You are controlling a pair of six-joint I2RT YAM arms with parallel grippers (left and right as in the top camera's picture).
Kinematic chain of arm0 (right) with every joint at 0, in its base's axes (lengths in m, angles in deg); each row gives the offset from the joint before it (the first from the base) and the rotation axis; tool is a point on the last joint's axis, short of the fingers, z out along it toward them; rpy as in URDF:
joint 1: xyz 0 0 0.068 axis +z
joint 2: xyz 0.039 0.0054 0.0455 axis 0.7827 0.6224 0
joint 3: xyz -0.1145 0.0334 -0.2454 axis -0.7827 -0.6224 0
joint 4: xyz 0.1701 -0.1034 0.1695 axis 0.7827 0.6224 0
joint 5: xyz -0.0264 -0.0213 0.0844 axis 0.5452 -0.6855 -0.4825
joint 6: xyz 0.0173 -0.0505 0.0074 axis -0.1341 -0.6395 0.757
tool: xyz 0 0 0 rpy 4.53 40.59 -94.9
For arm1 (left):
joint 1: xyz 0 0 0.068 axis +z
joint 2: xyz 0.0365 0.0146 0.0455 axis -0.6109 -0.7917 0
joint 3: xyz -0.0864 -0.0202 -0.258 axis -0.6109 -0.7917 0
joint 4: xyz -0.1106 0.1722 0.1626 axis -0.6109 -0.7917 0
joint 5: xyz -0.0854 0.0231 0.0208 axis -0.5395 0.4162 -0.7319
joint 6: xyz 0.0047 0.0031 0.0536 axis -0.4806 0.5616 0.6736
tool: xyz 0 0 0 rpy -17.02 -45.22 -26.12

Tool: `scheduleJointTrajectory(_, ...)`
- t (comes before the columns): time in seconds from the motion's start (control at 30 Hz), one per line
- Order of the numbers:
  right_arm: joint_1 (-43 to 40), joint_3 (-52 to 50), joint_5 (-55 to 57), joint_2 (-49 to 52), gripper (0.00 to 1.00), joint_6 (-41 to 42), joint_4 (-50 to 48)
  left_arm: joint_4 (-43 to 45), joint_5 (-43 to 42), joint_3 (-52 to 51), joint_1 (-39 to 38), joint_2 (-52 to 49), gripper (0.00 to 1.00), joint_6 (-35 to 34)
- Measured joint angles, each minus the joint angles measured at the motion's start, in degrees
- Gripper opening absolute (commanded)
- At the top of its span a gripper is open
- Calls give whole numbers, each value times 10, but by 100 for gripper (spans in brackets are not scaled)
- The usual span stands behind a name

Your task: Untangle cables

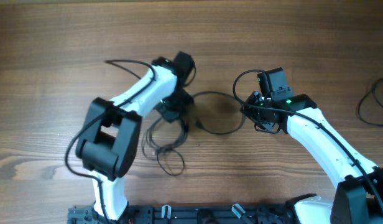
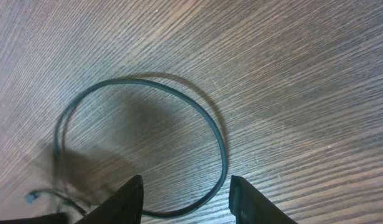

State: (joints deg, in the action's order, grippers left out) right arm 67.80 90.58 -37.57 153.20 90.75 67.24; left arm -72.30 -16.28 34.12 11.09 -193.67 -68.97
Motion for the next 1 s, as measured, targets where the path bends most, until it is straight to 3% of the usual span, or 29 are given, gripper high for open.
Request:
scheduleJointTrajectory(0.2,0,0,-1,0,51,-1,0,-11,-1,64,17,123,4,106)
scheduleJointTrajectory(0.33,0,-1,-79,0,57,-82,-84,-27,-8,70,9,215,4,197)
scheduleJointTrajectory(0.53,0,-1,-277,0,57,-181,-240,-29,-85,70,7,250,4,312)
scheduleJointTrajectory(0.73,0,-1,-340,0,79,-300,-287,-42,-140,70,7,257,4,407)
scheduleJointTrajectory(0.87,0,-1,-398,0,79,-402,-311,-54,-143,70,7,257,4,453)
scheduleJointTrajectory(1.0,0,-1,-471,0,79,-457,-334,-57,-66,70,7,257,4,478)
